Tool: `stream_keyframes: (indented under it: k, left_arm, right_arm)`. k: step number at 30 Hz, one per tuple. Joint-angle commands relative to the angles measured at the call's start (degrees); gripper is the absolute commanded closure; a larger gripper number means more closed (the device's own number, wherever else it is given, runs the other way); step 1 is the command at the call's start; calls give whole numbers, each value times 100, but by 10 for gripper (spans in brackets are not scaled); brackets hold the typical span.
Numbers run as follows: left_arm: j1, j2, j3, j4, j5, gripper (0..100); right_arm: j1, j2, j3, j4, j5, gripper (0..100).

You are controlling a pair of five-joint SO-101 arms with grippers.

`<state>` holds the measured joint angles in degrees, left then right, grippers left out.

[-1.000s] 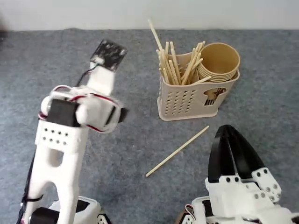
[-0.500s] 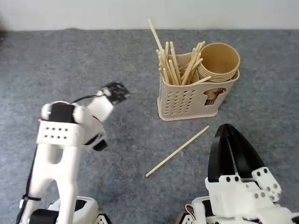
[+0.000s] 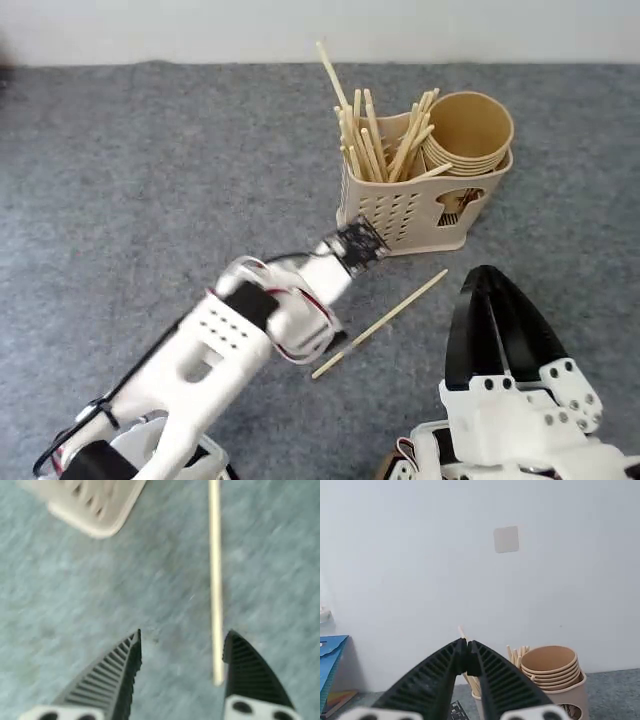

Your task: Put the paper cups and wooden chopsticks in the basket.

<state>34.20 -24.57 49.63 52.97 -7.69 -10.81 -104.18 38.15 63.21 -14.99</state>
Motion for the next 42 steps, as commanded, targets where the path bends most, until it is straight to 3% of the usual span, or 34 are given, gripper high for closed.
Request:
stream_keyframes:
  k: [1, 5, 12, 16, 20, 42]
  left_arm:
    - [255, -149, 154, -695, 431, 746]
    - [255, 176, 75, -879, 668, 746]
    - [255, 2110, -1007, -888, 835, 746]
    - [273, 2567, -1684, -343, 826, 774]
    - [580, 2901, -1771, -299, 809, 814]
    - [941, 3218, -1877, -167, 818, 949]
  right_arm:
    - [66, 13, -26, -101, 35, 990]
    - [66, 13, -18, -92, 35, 990]
    - [66, 13, -9, -92, 35, 990]
    - [66, 13, -9, -84, 35, 990]
    - [66, 13, 0, -84, 35, 990]
    - [66, 13, 0, -75, 35, 990]
